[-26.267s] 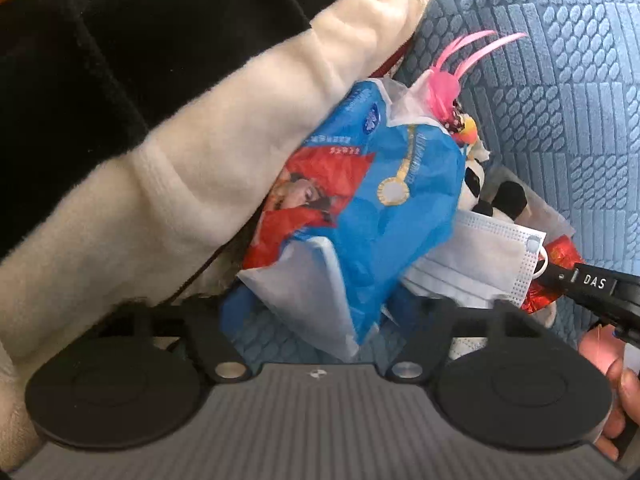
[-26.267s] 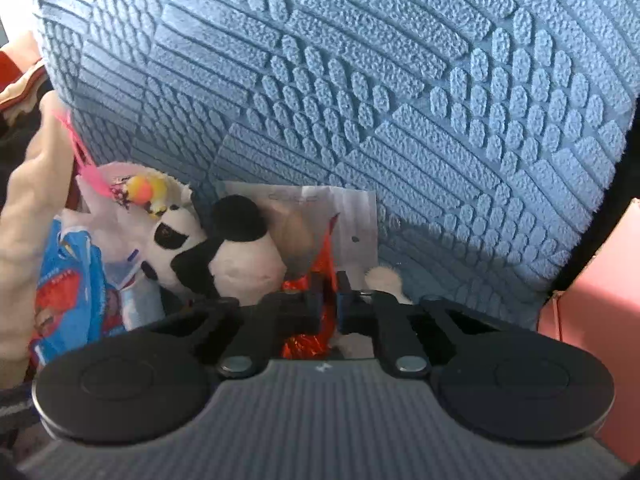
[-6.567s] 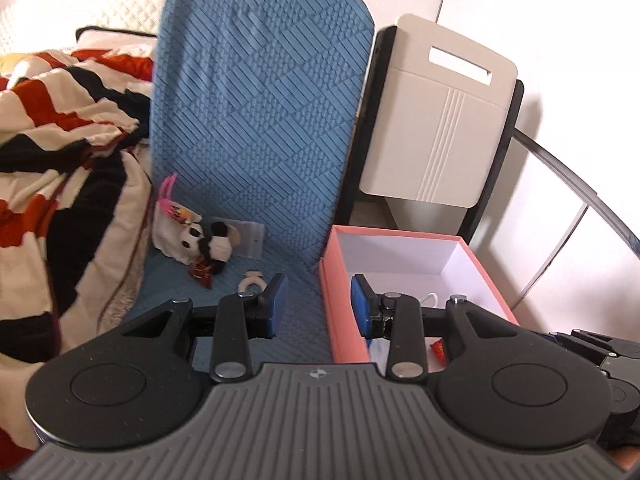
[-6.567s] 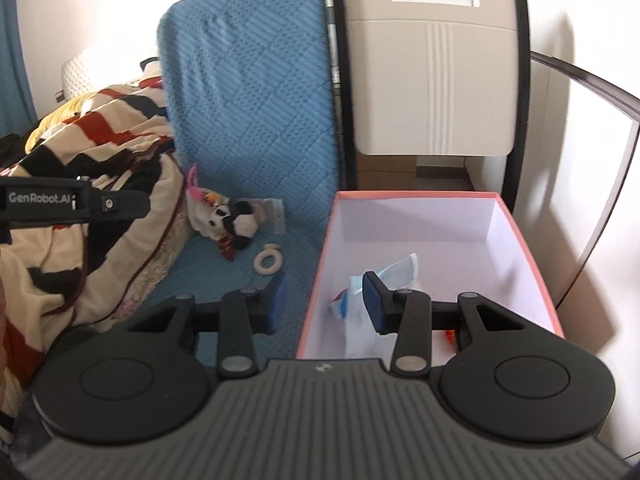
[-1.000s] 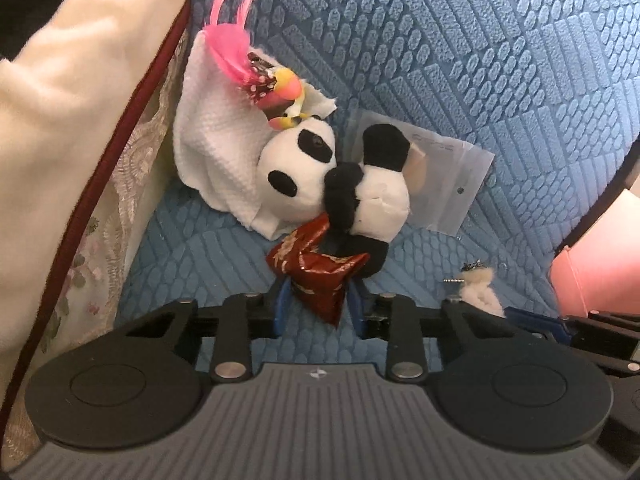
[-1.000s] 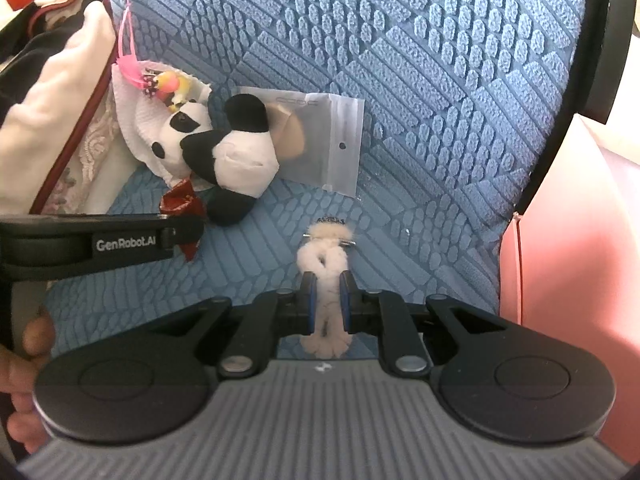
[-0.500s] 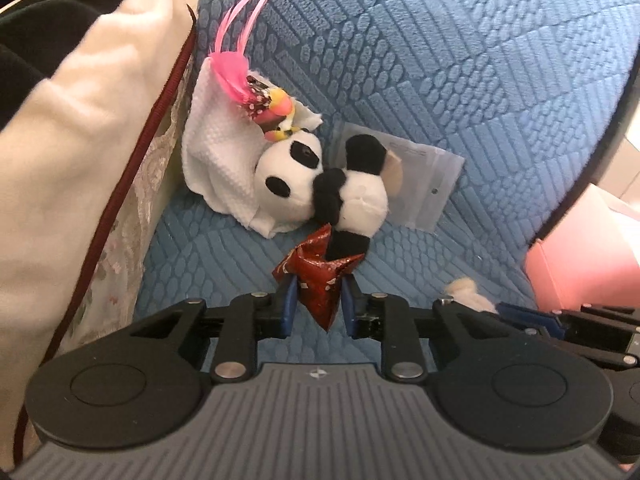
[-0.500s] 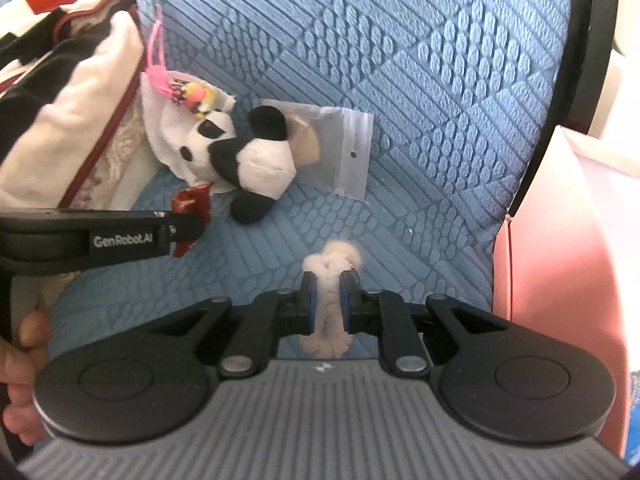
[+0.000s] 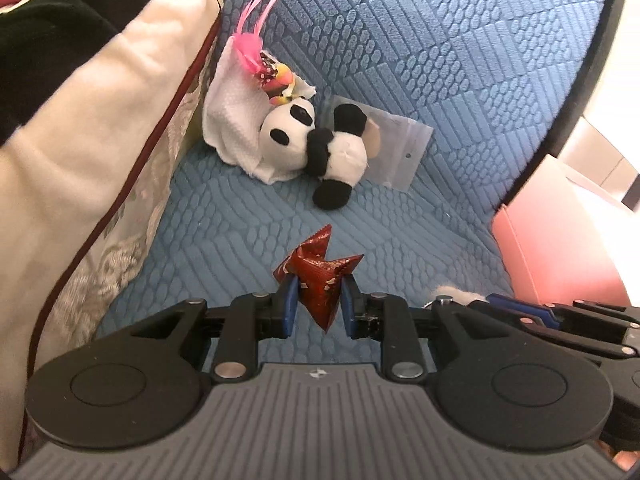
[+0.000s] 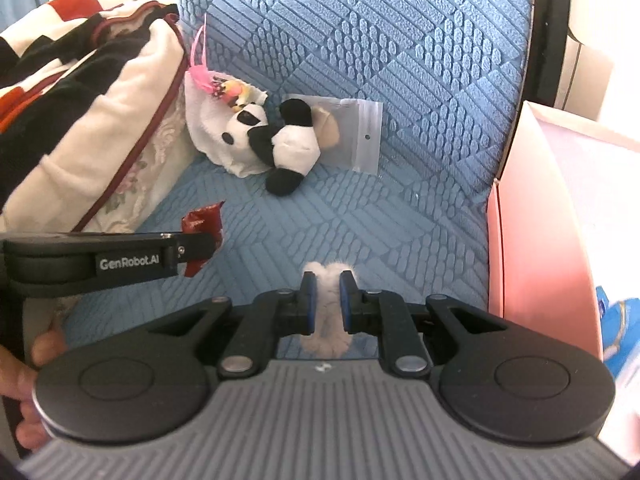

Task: Organize soft objects
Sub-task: 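Carry the hair tie and red wrapper with both tools over the pink box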

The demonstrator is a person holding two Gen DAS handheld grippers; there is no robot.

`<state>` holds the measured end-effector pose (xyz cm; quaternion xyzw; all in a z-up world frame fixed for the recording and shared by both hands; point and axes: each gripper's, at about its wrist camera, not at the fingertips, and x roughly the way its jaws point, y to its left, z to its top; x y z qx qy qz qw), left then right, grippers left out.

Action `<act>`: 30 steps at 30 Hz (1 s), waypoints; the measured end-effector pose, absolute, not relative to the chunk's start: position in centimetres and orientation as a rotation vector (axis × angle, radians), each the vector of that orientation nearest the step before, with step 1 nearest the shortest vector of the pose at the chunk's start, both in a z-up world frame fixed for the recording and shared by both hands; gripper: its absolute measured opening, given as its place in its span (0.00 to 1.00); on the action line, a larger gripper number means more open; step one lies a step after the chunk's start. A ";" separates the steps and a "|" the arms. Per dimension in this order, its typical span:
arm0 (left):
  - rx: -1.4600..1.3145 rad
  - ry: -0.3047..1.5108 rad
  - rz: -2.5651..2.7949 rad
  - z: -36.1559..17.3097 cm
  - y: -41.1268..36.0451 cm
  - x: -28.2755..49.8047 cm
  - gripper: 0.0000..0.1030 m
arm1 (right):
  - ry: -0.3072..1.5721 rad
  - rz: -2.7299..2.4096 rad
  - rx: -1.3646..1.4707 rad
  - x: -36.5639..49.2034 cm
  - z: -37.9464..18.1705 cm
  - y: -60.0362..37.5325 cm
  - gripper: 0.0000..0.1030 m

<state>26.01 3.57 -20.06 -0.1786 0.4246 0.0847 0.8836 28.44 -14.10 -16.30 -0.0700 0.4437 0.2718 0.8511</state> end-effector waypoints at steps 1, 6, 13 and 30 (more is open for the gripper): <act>-0.373 0.885 0.173 -20.0 3.3 25.5 0.26 | 0.935 0.572 -0.145 28.1 -16.2 -14.2 0.15; -0.374 0.899 0.154 -19.8 2.1 23.3 0.26 | 0.935 0.564 -0.133 26.5 -15.7 -15.0 0.15; -0.393 0.929 0.136 -20.1 0.5 20.7 0.26 | 0.961 0.561 -0.124 23.6 -15.4 -16.5 0.15; -0.448 0.948 0.101 -18.2 -1.6 16.0 0.26 | 0.964 0.532 -0.149 19.0 -14.5 -18.7 0.15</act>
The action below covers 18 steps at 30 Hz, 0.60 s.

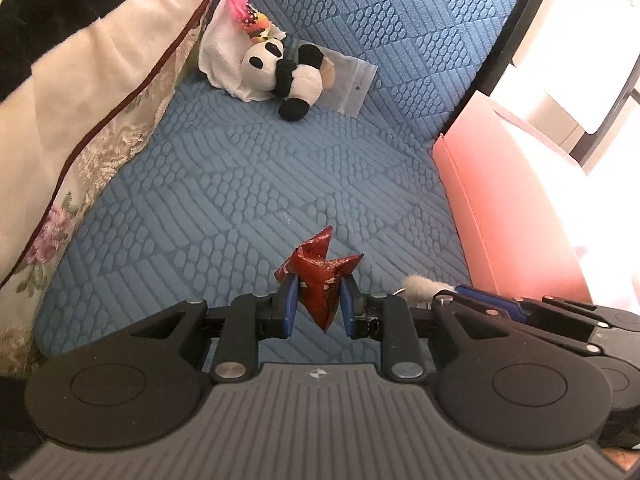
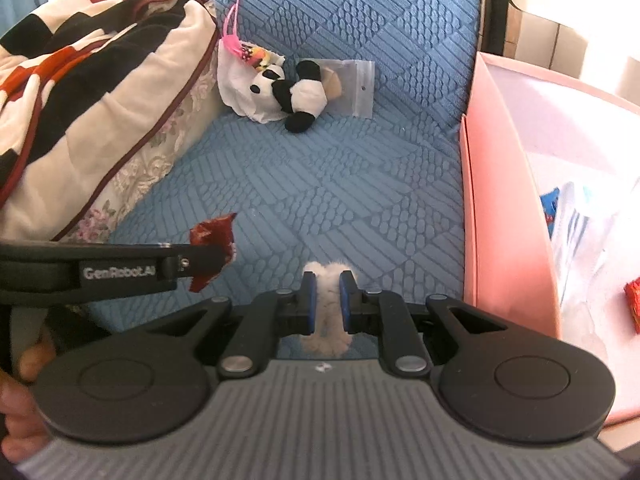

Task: Organize soft objects
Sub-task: 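Carry the hair tie and red wrapper with both tools over the pink box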

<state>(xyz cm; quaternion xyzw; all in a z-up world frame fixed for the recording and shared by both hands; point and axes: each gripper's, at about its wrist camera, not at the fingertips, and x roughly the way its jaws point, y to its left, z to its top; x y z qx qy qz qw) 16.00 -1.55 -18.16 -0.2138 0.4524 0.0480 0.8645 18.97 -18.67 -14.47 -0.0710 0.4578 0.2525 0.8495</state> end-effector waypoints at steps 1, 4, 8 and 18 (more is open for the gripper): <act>-0.453 0.950 0.100 -18.1 -1.5 15.9 0.26 | 0.969 0.532 -0.147 18.9 -14.4 -18.8 0.15; -0.443 0.953 0.108 -17.6 -1.6 15.6 0.26 | 0.971 0.536 -0.138 18.7 -14.0 -19.0 0.15; -0.444 0.949 0.108 -16.4 -1.8 15.5 0.26 | 0.962 0.536 -0.143 18.4 -13.4 -19.1 0.15; -0.443 0.922 0.111 -12.7 -3.0 14.5 0.26 | 0.965 0.550 -0.148 17.1 -11.0 -19.7 0.15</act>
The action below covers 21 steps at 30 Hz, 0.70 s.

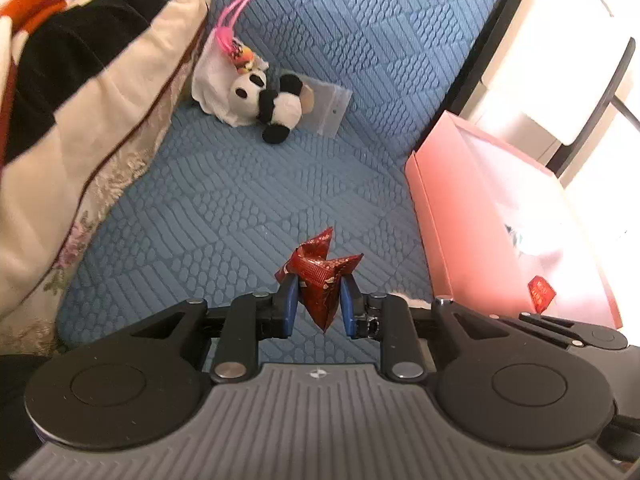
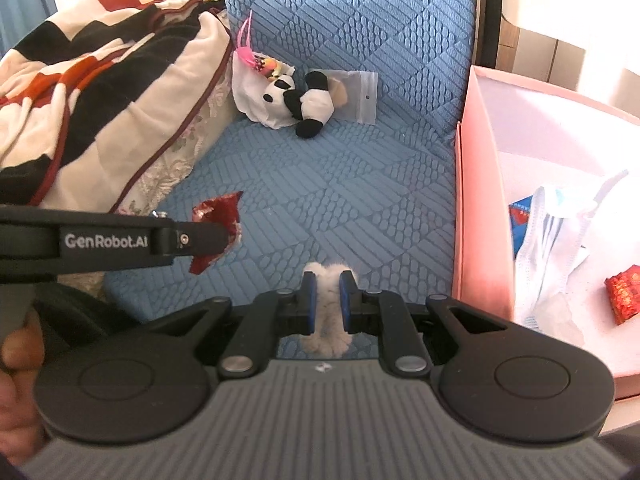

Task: Organize soft objects
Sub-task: 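Carry the hair tie and red wrapper with both tools over the pink box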

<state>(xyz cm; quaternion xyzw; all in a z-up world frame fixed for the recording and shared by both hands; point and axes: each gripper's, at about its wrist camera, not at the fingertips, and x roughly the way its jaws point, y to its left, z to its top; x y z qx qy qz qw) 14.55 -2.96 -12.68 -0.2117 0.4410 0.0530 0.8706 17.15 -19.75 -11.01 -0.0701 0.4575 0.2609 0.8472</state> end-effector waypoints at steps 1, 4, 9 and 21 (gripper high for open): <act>-0.445 0.917 0.114 -12.3 -2.9 14.4 0.26 | 0.963 0.551 -0.148 17.2 -10.7 -19.8 0.15; -0.458 0.908 0.120 -11.0 -2.7 14.4 0.26 | 0.948 0.548 -0.146 17.3 -9.1 -20.2 0.15; -0.471 0.893 0.121 -8.8 -3.1 14.6 0.26 | 0.908 0.534 -0.135 17.8 -6.2 -21.1 0.15; -0.471 0.875 0.091 -3.5 -5.6 16.8 0.26 | 0.824 0.498 -0.111 20.0 -0.1 -24.1 0.15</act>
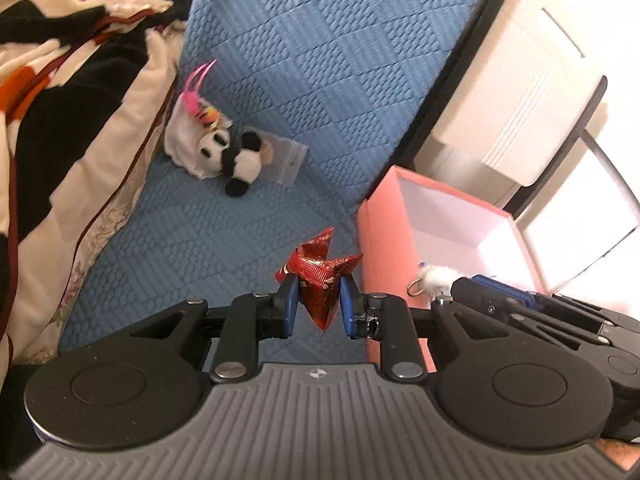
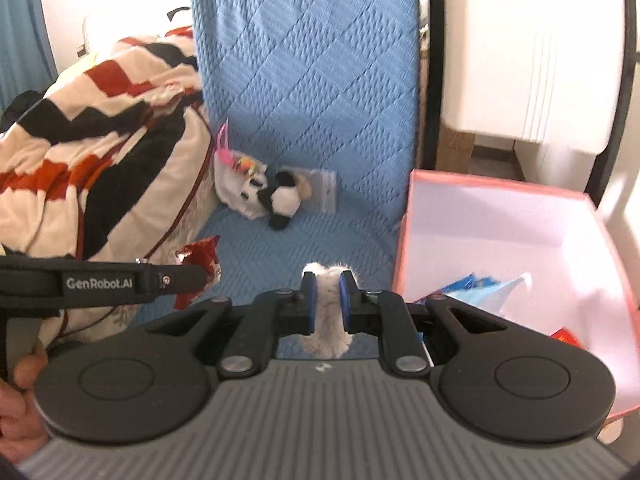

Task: Organize soft objects
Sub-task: 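Carry the hair tie and red wrapper with both tools over the pink box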

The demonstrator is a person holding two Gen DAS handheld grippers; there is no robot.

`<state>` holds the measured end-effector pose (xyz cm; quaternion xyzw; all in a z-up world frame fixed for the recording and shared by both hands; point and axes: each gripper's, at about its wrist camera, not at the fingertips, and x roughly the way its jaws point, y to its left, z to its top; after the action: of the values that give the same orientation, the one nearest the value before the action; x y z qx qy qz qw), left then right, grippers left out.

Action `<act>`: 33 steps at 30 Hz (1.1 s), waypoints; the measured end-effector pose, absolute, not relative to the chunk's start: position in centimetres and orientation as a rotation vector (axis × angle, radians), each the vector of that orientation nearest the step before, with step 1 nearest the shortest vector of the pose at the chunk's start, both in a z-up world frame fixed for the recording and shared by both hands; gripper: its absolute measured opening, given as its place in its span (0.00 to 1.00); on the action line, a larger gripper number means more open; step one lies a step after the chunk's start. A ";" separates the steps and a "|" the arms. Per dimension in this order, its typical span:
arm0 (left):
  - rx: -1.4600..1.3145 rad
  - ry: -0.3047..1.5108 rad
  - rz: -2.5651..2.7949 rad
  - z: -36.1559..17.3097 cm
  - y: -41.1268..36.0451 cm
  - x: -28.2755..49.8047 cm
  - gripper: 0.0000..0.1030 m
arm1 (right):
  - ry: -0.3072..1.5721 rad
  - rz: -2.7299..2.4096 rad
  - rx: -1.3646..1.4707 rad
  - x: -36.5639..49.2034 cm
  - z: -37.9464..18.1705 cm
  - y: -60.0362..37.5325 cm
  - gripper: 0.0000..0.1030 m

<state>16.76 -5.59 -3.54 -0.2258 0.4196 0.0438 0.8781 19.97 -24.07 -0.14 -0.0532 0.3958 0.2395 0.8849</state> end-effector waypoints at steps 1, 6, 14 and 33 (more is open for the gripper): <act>-0.468 0.871 0.086 -3.2 -5.9 17.0 0.26 | 0.814 0.494 -0.109 20.2 0.4 -24.4 0.15; -0.449 0.850 0.068 -0.9 -7.8 18.1 0.26 | 0.781 0.469 -0.093 20.9 2.5 -26.3 0.15; -0.436 0.805 0.038 2.4 -10.4 20.1 0.26 | 0.753 0.458 -0.070 22.0 5.2 -29.5 0.15; -0.386 0.859 -0.045 -0.7 -19.8 26.4 0.26 | 0.811 0.369 -0.042 25.5 1.3 -38.1 0.15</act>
<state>26.43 -19.76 -0.68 -0.1860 0.4137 -0.0219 0.8909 25.51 -38.06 1.35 -0.0201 0.3921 0.1785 0.9022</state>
